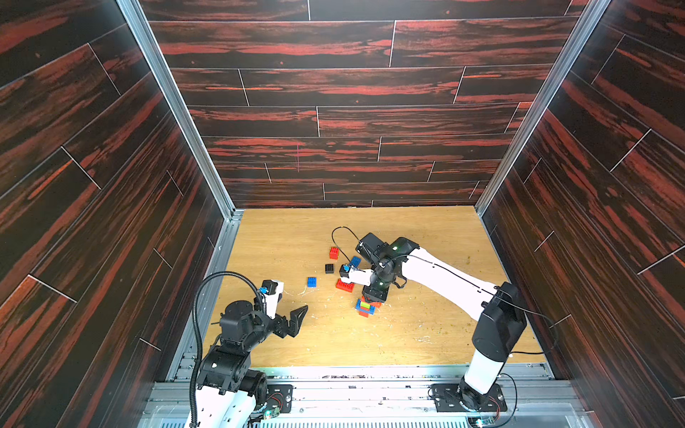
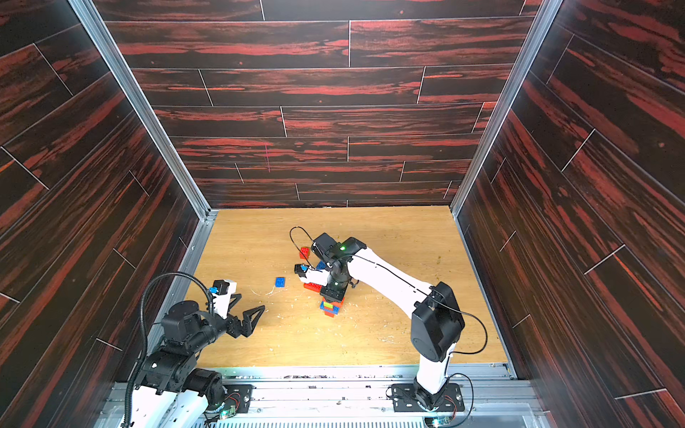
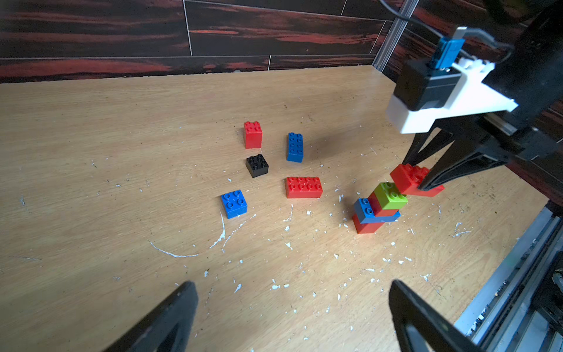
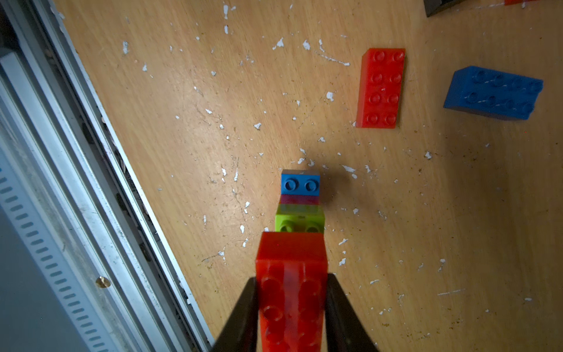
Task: Assemble the letter f with lego
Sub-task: Assemble the lego brick with the lego brick.
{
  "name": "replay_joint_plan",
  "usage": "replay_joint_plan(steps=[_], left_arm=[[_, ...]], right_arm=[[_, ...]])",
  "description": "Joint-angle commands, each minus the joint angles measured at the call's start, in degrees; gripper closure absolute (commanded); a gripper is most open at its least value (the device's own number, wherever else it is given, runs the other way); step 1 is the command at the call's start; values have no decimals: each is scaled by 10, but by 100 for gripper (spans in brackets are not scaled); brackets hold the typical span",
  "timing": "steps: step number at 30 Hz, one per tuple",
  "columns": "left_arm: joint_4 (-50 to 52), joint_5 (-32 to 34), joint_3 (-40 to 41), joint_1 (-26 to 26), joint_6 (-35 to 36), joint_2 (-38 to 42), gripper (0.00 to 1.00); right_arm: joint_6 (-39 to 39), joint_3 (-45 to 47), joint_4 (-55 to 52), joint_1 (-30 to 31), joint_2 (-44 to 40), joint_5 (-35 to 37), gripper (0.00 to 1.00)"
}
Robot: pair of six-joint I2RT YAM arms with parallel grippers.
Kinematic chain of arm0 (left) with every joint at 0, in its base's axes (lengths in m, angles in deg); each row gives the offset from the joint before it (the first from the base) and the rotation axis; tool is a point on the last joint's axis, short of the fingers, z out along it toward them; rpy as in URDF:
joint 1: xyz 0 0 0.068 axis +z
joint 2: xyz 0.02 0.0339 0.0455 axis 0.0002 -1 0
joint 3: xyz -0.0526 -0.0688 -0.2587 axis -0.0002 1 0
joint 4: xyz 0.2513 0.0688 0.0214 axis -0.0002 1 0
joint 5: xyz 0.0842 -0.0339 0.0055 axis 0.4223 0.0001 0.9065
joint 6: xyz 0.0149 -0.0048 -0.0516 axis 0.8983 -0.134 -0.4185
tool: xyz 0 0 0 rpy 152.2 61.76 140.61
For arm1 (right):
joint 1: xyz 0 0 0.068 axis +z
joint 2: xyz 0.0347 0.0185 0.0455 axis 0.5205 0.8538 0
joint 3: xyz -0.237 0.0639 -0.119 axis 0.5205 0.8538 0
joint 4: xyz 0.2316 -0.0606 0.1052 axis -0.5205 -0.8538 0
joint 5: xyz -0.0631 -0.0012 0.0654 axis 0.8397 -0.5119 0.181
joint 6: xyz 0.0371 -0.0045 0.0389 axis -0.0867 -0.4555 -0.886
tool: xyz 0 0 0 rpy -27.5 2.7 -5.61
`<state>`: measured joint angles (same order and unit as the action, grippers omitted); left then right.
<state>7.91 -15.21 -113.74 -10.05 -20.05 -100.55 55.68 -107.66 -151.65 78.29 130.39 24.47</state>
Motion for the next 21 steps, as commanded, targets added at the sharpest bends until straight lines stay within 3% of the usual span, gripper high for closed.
replay_joint_plan(steps=[1, 21], left_arm=[[-3, 3, 4, -2, 1, 3, 0], [-3, 6, 6, -2, 0, 9, 0]], right_arm=[[5, 4, -9, 3, 14, -3, 77], [-4, -25, -34, 3, 42, 16, 77]])
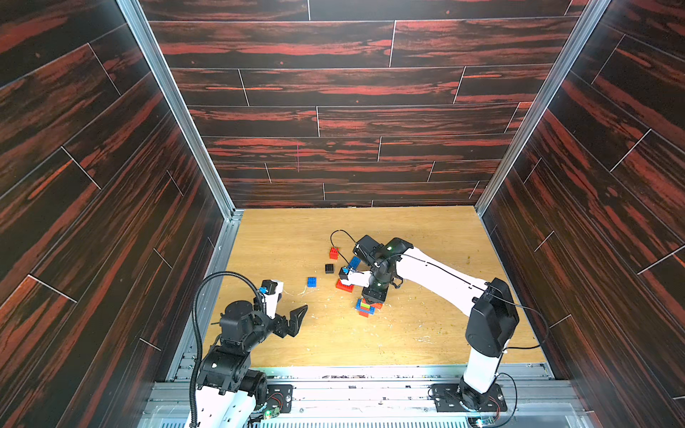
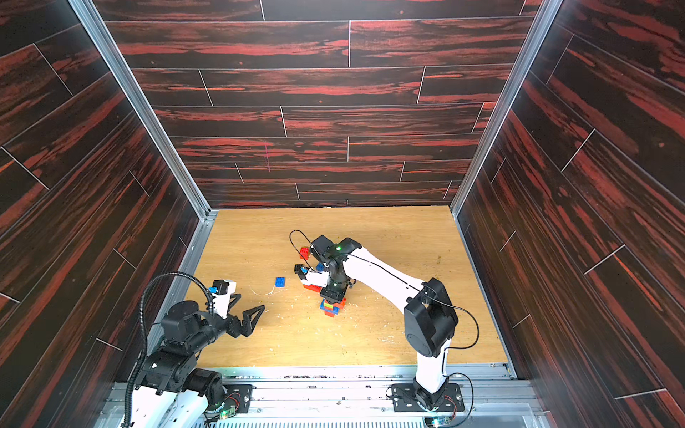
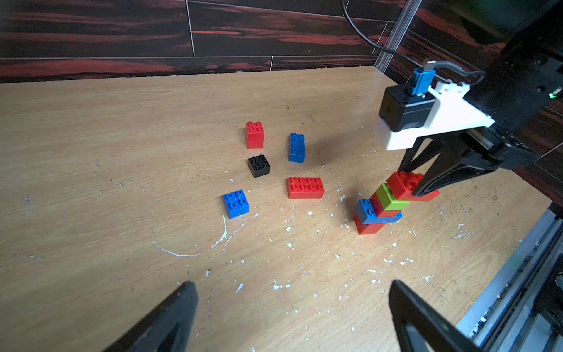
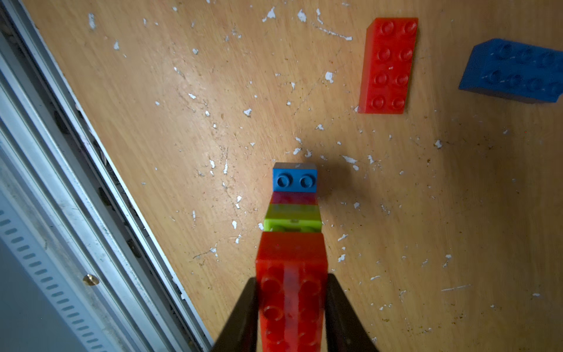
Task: Assemble the letter f with lego
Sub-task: Assemble the lego brick with the lego brick.
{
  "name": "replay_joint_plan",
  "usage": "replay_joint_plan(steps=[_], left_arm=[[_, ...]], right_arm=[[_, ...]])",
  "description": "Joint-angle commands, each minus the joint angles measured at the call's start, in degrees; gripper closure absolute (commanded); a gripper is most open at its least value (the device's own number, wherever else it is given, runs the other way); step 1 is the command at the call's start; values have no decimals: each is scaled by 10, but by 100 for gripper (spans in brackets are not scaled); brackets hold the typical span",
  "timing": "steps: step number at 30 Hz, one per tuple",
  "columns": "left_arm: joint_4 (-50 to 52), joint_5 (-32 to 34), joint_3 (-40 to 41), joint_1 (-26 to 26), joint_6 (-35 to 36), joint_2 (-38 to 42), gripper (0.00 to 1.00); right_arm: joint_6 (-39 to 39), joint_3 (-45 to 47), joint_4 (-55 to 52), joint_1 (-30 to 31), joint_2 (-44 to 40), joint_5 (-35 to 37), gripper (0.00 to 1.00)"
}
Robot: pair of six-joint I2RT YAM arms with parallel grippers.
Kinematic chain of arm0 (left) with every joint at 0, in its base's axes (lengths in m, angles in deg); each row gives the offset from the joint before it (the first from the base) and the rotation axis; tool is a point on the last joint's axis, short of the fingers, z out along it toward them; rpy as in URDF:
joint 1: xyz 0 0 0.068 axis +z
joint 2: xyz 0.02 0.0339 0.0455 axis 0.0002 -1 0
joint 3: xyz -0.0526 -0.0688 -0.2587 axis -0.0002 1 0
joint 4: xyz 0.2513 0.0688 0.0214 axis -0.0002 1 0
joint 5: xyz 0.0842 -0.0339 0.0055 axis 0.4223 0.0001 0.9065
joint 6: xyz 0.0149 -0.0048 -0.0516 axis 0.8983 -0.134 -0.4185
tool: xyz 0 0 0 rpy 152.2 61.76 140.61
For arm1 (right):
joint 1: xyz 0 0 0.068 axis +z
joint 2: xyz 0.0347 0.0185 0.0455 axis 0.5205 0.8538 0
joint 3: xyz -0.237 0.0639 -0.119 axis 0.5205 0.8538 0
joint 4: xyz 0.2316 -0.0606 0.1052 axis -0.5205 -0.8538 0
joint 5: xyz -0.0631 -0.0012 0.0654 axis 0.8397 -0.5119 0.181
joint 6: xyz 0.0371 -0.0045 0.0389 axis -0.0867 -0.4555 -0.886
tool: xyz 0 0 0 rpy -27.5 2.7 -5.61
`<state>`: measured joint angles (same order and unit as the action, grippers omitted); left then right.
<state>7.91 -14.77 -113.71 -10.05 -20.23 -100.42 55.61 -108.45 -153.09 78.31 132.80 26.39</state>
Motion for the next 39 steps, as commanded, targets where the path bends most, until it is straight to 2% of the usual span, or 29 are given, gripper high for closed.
replay_joint_plan(steps=[1, 39], left_arm=[[-3, 1, 6, -2, 2, 8, 0], [-1, -4, 6, -2, 3, 14, 0]], right_arm=[[-5, -18, -20, 3, 19, -2, 77], [-31, -34, -74, 24, 62, 4, 77]])
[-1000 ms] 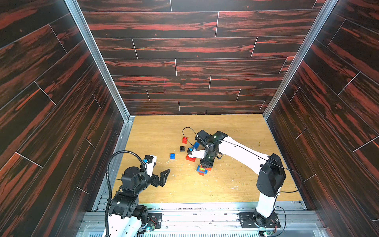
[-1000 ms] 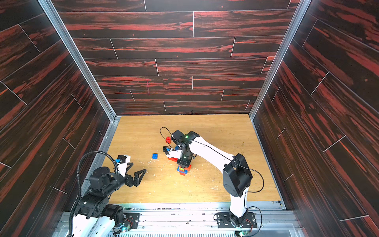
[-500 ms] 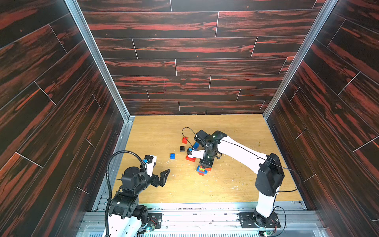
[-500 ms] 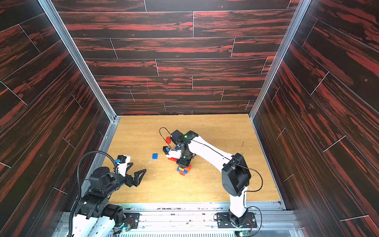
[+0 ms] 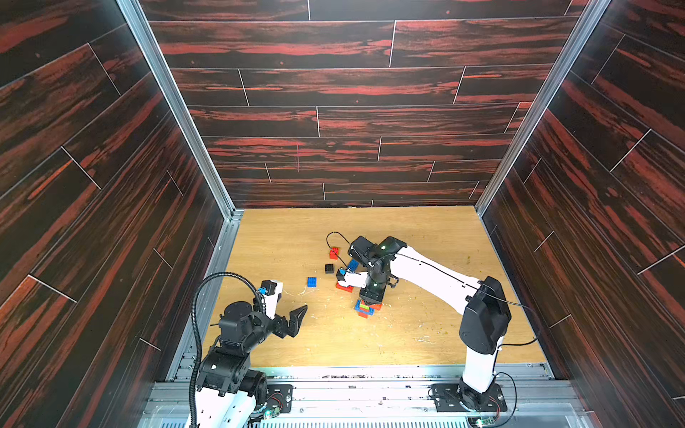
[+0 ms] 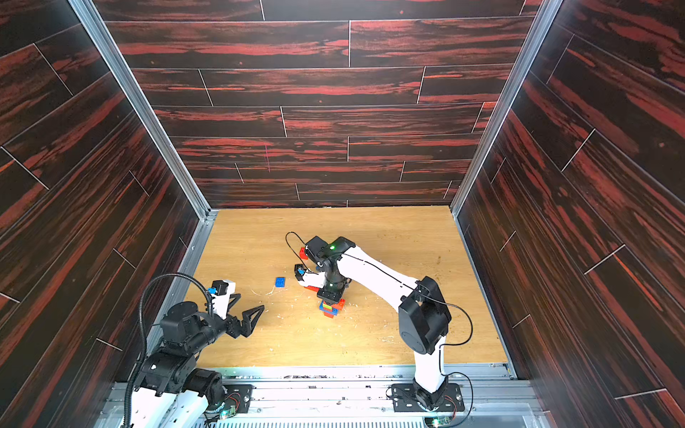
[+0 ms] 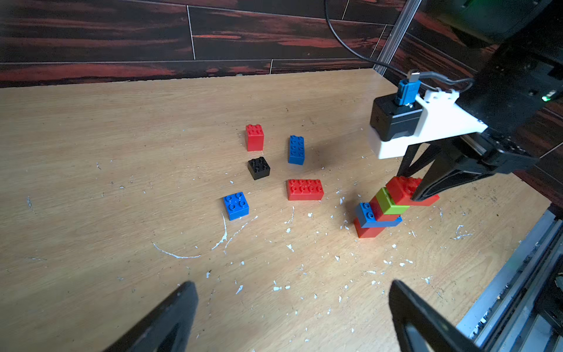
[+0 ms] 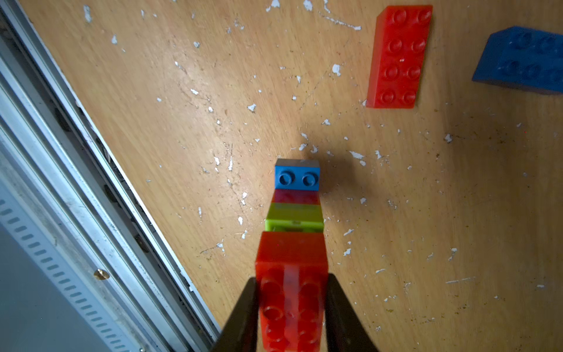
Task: Assemble the letter f with lego
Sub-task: Assemble the lego brick with the lego brick.
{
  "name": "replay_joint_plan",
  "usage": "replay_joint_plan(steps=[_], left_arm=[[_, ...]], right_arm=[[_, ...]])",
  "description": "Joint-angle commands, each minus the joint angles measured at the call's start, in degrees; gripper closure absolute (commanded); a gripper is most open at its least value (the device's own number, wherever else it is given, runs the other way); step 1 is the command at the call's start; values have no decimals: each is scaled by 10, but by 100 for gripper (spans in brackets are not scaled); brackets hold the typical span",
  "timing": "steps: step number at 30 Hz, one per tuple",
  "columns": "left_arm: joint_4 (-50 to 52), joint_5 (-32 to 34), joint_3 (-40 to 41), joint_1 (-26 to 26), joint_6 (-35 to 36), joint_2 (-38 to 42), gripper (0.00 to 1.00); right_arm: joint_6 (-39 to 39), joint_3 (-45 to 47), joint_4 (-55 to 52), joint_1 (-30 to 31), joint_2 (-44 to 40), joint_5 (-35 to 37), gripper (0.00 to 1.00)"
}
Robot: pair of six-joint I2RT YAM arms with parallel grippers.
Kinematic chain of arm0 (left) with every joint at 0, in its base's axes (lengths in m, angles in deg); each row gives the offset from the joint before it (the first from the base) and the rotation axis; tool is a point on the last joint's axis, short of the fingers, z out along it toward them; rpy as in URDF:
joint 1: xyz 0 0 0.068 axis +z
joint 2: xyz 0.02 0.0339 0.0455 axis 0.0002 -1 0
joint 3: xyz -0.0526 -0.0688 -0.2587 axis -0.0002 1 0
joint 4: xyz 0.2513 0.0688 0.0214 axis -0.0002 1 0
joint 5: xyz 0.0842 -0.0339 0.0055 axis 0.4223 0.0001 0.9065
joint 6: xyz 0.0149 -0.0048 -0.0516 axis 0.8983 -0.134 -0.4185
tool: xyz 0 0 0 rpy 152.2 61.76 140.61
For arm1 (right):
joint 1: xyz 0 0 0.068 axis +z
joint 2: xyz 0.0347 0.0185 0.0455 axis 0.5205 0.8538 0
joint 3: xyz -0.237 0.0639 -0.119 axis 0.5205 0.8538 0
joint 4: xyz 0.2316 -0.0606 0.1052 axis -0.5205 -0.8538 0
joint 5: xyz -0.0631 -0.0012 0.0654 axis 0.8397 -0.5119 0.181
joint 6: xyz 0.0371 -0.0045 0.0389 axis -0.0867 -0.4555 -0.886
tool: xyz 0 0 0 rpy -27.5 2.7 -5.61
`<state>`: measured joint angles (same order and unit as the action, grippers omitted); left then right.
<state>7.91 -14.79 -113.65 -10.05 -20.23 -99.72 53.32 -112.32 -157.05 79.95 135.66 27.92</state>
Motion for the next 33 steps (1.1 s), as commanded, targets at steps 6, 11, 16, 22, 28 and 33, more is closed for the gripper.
replay_joint_plan(steps=[6, 11, 16, 22, 28, 33], left_arm=[[0, -4, 6, -2, 3, 7, 0], [0, -4, 6, -2, 3, 6, 0], [0, -3, 5, -2, 3, 5, 0], [-1, -1, 5, -2, 3, 6, 0], [0, 2, 6, -2, 2, 6, 0], [0, 3, 6, -2, 2, 7, 0]], right_arm=[[-13, 5, -34, 8, 42, -16, 77], [-16, -1, -35, 8, 48, -21, 78], [-18, -9, -36, 9, 48, -25, 78], [-19, -18, -40, 10, 54, -30, 79], [-18, -15, -39, 14, 57, -25, 80], [-20, -14, -40, 20, 65, -22, 80]])
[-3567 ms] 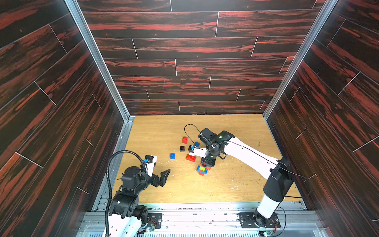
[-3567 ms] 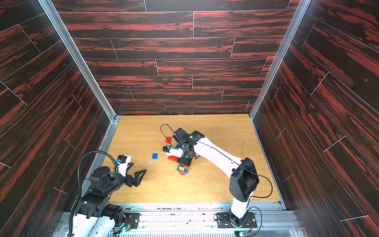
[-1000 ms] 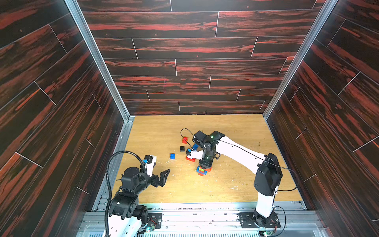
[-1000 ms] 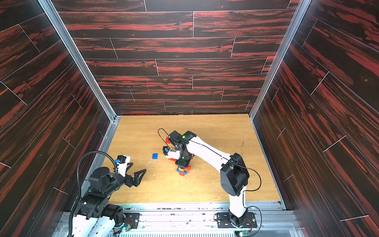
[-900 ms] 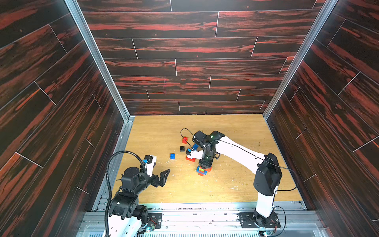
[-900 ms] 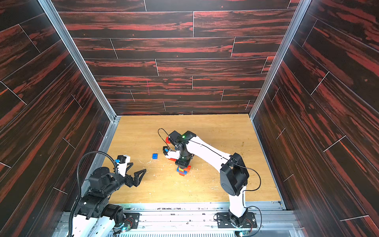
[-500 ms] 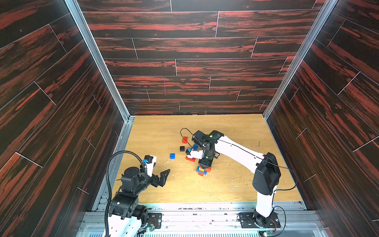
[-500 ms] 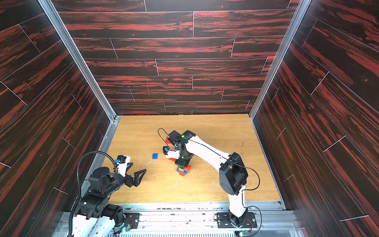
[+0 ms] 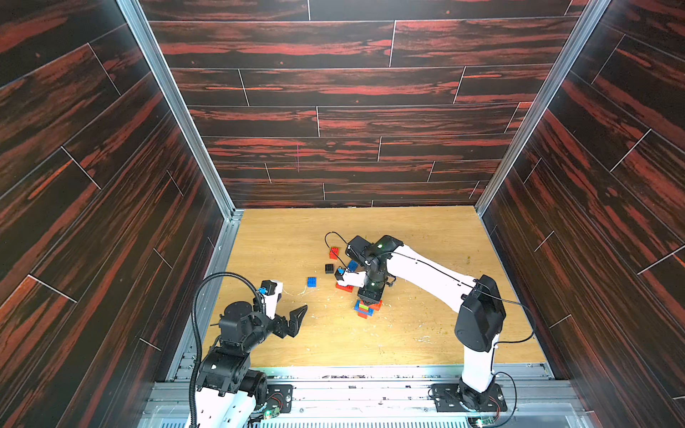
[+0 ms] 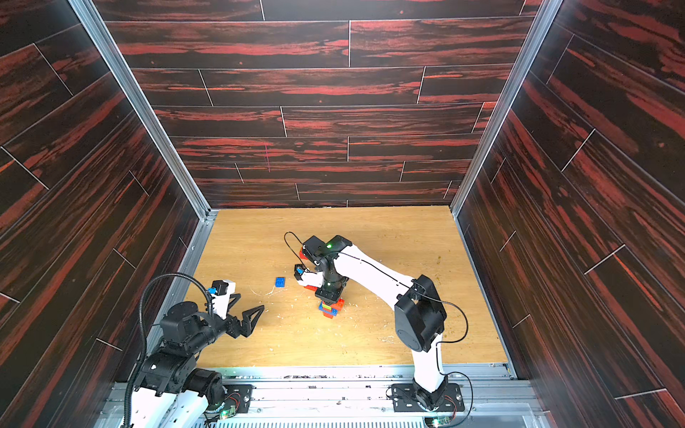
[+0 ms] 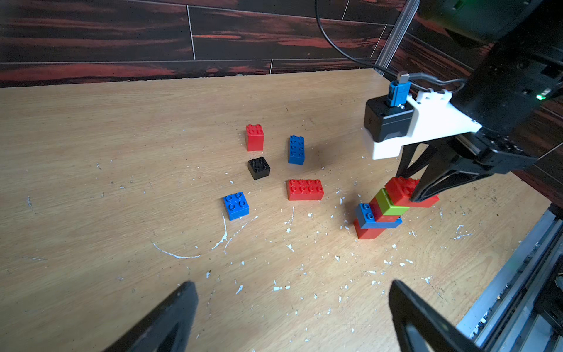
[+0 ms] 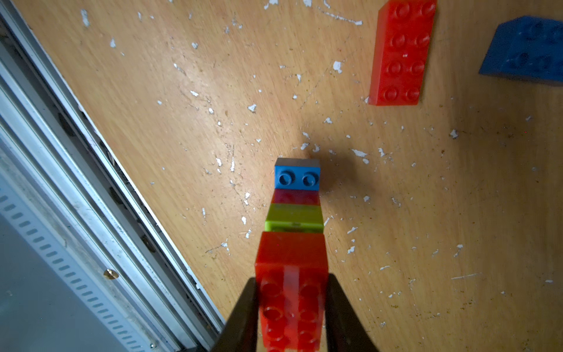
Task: Assemble the letter f with lego
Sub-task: Assemble the lego brick with the lego brick.
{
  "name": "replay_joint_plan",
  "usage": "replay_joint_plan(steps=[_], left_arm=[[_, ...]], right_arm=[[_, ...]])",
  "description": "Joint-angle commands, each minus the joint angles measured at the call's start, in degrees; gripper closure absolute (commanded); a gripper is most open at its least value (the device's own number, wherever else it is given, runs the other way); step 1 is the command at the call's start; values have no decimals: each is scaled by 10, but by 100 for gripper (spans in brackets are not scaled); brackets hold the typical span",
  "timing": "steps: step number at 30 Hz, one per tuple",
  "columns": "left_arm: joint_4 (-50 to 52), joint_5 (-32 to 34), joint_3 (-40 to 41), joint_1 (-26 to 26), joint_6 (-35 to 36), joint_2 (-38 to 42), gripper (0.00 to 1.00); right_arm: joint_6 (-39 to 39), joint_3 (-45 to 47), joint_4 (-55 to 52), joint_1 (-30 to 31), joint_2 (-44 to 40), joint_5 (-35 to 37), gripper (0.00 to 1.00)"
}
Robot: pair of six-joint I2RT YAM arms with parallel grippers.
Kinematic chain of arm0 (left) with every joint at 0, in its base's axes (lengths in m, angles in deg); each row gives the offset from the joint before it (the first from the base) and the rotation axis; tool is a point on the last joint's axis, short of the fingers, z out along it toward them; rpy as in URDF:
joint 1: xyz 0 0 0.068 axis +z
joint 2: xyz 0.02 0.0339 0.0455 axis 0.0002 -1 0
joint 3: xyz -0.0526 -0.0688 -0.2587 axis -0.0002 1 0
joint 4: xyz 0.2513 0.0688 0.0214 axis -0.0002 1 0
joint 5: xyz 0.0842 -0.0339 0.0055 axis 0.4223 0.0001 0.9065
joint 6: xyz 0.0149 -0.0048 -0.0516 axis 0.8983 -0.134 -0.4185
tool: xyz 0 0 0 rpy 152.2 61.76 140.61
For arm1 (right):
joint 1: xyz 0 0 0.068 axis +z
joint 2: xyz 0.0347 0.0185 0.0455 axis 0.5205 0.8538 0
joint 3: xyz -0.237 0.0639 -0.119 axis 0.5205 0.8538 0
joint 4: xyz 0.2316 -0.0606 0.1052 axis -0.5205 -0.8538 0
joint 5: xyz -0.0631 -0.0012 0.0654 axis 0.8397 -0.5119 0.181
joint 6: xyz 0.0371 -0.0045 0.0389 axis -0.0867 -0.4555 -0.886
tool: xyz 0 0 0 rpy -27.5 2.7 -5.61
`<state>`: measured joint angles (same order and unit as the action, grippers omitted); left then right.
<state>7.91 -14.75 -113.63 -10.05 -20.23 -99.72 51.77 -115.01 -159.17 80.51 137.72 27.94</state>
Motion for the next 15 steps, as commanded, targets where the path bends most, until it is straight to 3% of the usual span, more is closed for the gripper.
replay_joint_plan(steps=[1, 15], left_arm=[[0, 2, 6, -2, 2, 7, 0], [0, 3, 6, -2, 1, 8, 0]], right_arm=[[-5, 12, -19, 16, 46, -20, 80], [-7, 27, -24, 28, 55, 4, 80]])
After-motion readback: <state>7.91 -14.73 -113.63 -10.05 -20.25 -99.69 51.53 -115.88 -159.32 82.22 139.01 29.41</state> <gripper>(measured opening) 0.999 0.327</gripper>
